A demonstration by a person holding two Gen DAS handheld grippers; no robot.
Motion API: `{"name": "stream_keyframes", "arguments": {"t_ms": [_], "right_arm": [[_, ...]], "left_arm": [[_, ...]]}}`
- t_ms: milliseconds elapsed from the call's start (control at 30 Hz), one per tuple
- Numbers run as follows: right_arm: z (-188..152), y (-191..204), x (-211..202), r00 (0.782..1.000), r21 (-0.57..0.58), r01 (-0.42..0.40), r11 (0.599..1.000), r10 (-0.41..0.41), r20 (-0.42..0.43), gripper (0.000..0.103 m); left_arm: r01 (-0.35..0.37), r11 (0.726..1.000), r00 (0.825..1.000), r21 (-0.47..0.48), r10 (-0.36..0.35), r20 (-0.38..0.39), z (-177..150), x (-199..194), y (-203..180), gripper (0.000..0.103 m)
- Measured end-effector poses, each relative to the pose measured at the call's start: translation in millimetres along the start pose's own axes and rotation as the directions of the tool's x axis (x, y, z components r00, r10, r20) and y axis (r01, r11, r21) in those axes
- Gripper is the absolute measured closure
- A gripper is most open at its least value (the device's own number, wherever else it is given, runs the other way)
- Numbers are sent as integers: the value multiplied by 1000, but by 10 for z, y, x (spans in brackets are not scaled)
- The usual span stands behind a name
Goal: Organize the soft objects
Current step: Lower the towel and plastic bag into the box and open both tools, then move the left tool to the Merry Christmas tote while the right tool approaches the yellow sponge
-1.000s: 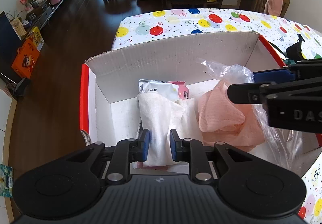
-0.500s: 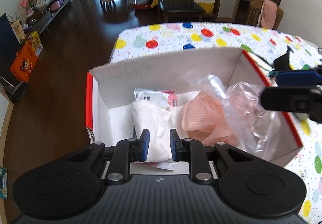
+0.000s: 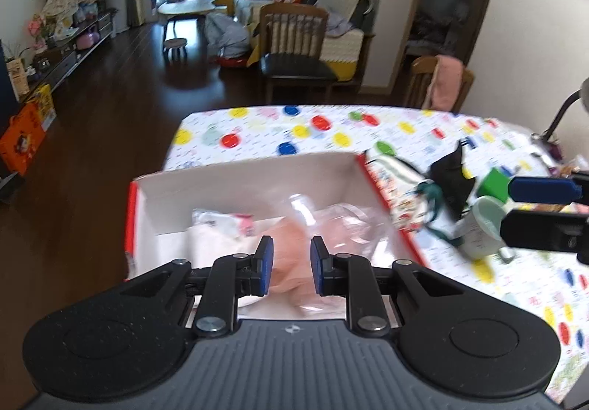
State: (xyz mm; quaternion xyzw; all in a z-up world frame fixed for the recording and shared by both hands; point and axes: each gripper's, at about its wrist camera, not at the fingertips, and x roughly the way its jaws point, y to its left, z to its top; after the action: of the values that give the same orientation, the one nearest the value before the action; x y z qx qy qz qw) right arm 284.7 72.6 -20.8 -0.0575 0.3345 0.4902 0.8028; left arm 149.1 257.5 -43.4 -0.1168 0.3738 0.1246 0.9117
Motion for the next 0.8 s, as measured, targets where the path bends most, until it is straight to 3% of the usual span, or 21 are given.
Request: {"name": "stream_keyframes", "arguments": {"t_ms": [33, 67, 100, 167, 333, 467, 733, 800], "right_arm": [[-15, -14, -57, 1000, -5, 2, 1000, -2, 8, 33], [-31, -30, -117, 1000, -8, 7, 1000, -7, 16, 33], [-46, -53, -178, 1000, -8, 13, 1000, -13, 24, 32], [-79, -117, -298, 999, 1, 18, 1000, -19, 39, 30], [-205, -362, -617, 996, 35, 47, 998, -50, 69, 29], [-334, -601, -869, 992, 68, 85, 994, -91, 84, 23], [-617, -1207, -1229, 975, 134, 199, 971, -209, 73, 17], [-695, -1365, -1293, 971, 149, 216, 965, -228, 68, 14]], "left_arm": [[15, 1000, 1000, -3, -15, 5, 7, -19, -47, 78], [30, 1000, 1000, -6, -29, 9, 11, -36, -99, 68], [44, 999, 999, -9, -44, 16, 16, -55, -149, 48], [69, 998, 997, -6, -69, 36, 14, -93, -254, 34], [113, 993, 993, 32, -115, 38, 8, -105, -570, 33], [134, 990, 990, 45, -136, 38, 17, -48, -799, 22], [177, 981, 984, 80, -178, 2, 113, 267, -1247, 17], [215, 974, 977, 77, -215, -12, 145, 371, -1321, 17]]}}
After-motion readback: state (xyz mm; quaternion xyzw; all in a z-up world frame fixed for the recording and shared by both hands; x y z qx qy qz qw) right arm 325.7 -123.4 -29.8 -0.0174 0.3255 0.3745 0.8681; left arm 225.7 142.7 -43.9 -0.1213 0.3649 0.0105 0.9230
